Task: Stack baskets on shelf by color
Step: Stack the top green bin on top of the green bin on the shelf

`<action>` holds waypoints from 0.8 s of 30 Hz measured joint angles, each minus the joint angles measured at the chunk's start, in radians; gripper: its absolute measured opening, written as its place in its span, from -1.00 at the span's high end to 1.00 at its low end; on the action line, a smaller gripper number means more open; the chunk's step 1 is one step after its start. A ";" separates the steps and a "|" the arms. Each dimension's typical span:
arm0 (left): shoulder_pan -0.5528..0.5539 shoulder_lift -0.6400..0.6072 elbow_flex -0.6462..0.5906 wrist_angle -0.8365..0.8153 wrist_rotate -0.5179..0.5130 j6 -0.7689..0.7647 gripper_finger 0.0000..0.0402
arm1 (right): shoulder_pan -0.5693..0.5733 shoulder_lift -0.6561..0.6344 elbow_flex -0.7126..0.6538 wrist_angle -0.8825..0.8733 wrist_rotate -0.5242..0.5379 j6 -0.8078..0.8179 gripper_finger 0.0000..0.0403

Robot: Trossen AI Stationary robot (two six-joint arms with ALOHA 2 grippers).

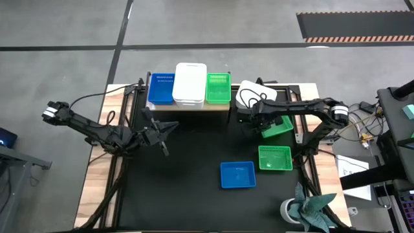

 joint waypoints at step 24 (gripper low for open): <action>0.000 0.014 0.000 0.000 0.000 0.002 1.00 | 0.210 -0.086 0.601 -0.355 -0.098 -0.955 0.96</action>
